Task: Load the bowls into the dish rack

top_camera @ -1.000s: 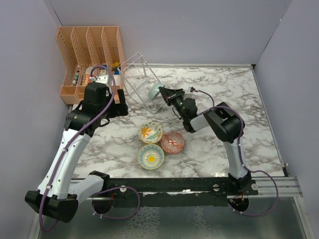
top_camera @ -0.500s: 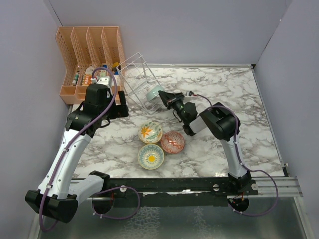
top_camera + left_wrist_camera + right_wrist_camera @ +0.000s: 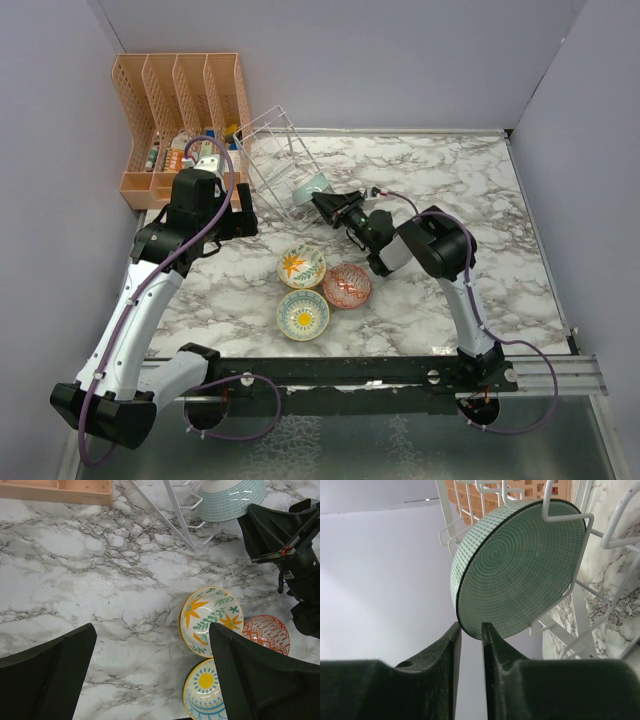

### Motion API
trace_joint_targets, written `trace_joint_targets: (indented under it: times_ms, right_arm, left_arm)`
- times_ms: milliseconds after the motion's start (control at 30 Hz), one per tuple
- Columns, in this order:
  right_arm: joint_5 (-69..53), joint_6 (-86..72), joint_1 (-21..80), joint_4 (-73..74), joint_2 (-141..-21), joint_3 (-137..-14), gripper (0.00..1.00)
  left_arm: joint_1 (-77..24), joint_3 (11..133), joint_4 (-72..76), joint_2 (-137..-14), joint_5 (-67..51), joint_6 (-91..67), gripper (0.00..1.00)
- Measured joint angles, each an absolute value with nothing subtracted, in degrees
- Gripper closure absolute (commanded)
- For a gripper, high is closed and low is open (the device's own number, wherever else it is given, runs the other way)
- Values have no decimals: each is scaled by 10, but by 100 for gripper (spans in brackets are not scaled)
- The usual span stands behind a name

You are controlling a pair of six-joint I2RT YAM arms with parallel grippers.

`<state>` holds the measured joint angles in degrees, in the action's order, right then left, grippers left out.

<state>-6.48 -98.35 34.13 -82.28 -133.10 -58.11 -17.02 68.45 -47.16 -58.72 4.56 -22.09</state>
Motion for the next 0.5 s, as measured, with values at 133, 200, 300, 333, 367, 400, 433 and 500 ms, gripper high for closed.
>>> trace_joint_targets:
  times_ms: [133, 200, 300, 333, 367, 400, 433, 500]
  right_arm:
    - [-74, -981, 341, -823, -1331, -577, 67]
    - [-78, -978, 341, -822, -1331, -577, 62]
    - [-84, -975, 341, -821, -1331, -573, 58]
    - [-85, -974, 341, -821, -1330, -569, 56]
    - [-85, -973, 340, -821, -1329, -563, 54]
    - [-86, -973, 340, -820, -1328, -558, 52]
    - [-87, -972, 339, -820, -1327, -552, 51]
    - [-89, -971, 336, -820, -1324, -543, 51]
  left_arm:
    - [-170, 684, -470, -587, 46, -221, 1]
    - [-170, 684, -470, -587, 46, -221, 1]
    - [-170, 684, -469, -587, 46, -221, 1]
    - [-170, 684, -469, -587, 46, -221, 1]
    - [-170, 684, -469, -587, 46, -221, 1]
    - [-170, 684, -469, -587, 46, -221, 1]
    - [-170, 684, -469, -587, 46, -221, 1]
    - [-170, 684, -469, -587, 46, -221, 1]
